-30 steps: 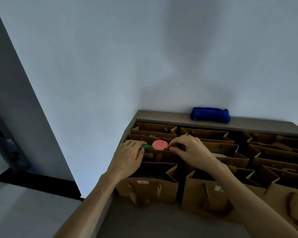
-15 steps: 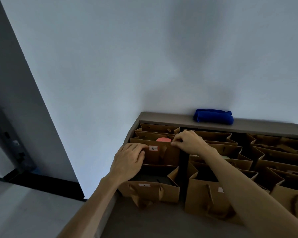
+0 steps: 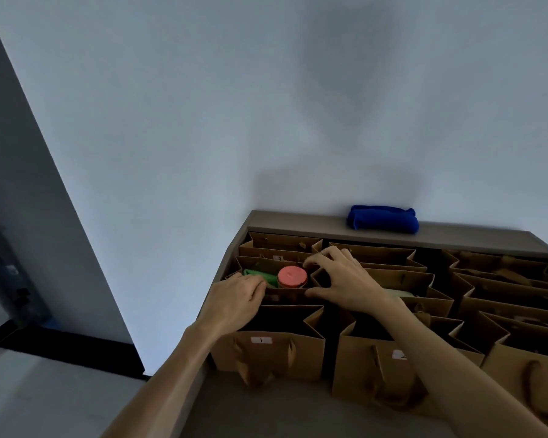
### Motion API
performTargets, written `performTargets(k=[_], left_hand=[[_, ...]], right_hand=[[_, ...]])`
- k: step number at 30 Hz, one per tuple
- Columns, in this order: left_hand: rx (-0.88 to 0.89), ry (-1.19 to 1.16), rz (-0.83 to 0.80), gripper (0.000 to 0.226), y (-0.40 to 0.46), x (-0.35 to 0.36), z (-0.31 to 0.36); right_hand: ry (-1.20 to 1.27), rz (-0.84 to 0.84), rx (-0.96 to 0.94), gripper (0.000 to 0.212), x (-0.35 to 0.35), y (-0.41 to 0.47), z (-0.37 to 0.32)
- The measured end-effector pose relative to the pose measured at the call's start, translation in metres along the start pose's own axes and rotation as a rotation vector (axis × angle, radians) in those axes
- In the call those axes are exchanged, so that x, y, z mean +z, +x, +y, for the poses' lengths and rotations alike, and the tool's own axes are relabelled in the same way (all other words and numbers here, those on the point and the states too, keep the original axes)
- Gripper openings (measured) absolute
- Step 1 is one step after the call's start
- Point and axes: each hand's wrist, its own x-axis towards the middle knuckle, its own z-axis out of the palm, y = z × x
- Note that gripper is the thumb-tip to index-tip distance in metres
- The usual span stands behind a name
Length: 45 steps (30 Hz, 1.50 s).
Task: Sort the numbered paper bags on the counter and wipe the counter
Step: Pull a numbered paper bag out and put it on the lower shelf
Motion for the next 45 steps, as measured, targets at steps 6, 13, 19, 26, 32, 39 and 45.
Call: performTargets(k=[6,13,19,26,32,39,45], left_hand=[[0.024,-0.025,0.059,0.034,-0.004,0.001,-0.001],[0.019,-0.095,0.134,0.03,-0.006,0.003,-0.004],[-0.045,-0.425,0.272,0.026,0.0,-0.008,-0.006],[-0.265,-0.789,0.415,0.045,0.02,-0.035,0.0],[-0.381,-1.258,0.258,0.074,0.035,-0.053,0.025],[-0.269,-1.826,0.146,0.077,0.038,-0.051,0.067],[-0.314,-1.981,0.14,0.062,0.027,-0.058,0.091]], right_hand=[[-0.005,-0.206,-0.003,0.09,0.005,0.031,-0.018],[-0.093,-0.268,-0.051,0.08,0.024,0.044,-0.038],[0.158,-0.091,-0.05,0.064,0.005,0.038,-0.025],[0.557,0.182,0.072,0.071,-0.051,0.026,-0.014],[0.721,0.335,0.056,0.071,-0.084,0.006,-0.017],[0.901,0.371,0.045,0.064,-0.1,-0.029,-0.032],[0.89,0.345,0.013,0.053,-0.107,-0.064,-0.05]])
